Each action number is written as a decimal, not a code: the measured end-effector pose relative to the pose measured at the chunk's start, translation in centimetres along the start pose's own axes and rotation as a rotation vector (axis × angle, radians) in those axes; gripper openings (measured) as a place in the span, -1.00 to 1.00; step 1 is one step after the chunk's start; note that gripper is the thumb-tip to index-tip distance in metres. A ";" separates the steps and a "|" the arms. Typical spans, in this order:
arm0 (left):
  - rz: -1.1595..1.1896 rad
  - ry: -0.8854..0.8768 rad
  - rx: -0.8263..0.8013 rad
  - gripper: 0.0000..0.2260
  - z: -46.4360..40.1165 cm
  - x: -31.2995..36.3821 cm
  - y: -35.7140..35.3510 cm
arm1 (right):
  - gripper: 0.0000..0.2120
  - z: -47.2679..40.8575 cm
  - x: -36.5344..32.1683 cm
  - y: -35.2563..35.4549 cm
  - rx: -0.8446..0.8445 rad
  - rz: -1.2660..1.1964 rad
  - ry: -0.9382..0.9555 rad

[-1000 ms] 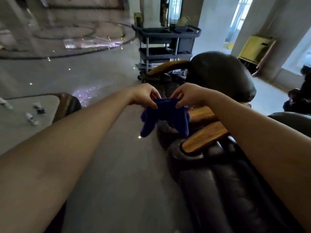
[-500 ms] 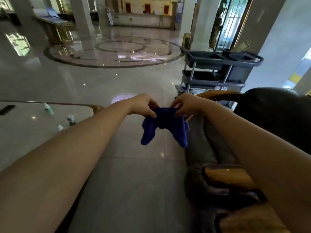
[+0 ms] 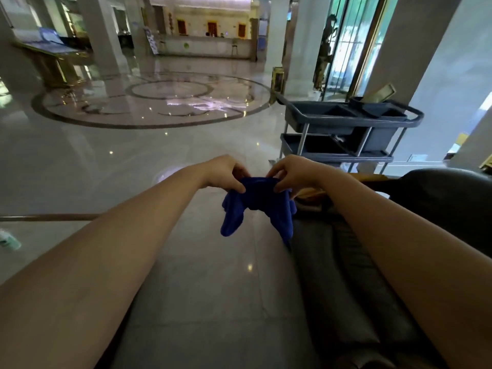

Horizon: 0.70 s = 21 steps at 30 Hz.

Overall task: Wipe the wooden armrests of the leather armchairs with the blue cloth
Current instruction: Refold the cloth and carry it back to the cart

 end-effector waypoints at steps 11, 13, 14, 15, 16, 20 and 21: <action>-0.027 -0.058 -0.087 -0.73 -23.7 -3.7 10.9 | -0.68 -21.6 6.8 10.2 0.041 -0.054 -0.086; -0.040 -0.066 -0.089 -0.74 -29.3 -4.7 12.5 | -0.68 -26.3 9.0 12.1 0.048 -0.052 -0.087; -0.050 -0.071 -0.089 -0.74 -31.9 -5.2 13.2 | -0.68 -28.3 10.0 13.1 0.056 -0.049 -0.085; -0.059 -0.077 -0.090 -0.75 -34.6 -5.4 13.9 | -0.68 -30.4 11.1 14.3 0.067 -0.042 -0.084; -0.065 -0.086 -0.088 -0.76 -37.6 -5.5 14.8 | -0.68 -32.7 12.2 15.9 0.079 -0.033 -0.080; -0.064 -0.107 -0.102 -0.75 -49.3 -4.9 18.9 | -0.67 -41.0 16.7 22.6 0.093 -0.046 -0.095; -0.069 -0.117 -0.105 -0.75 -52.2 -4.5 20.0 | -0.67 -43.1 17.8 24.5 0.106 -0.055 -0.099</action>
Point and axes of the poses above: each hand's wrist, its own z-axis away from the middle knuckle, its own y-axis out of the back of the hand, x = y × z, the point moved 5 cm from there along -z, towards the middle knuckle, and after that the axes turned 7 degrees about y, right-handed, at the moved point
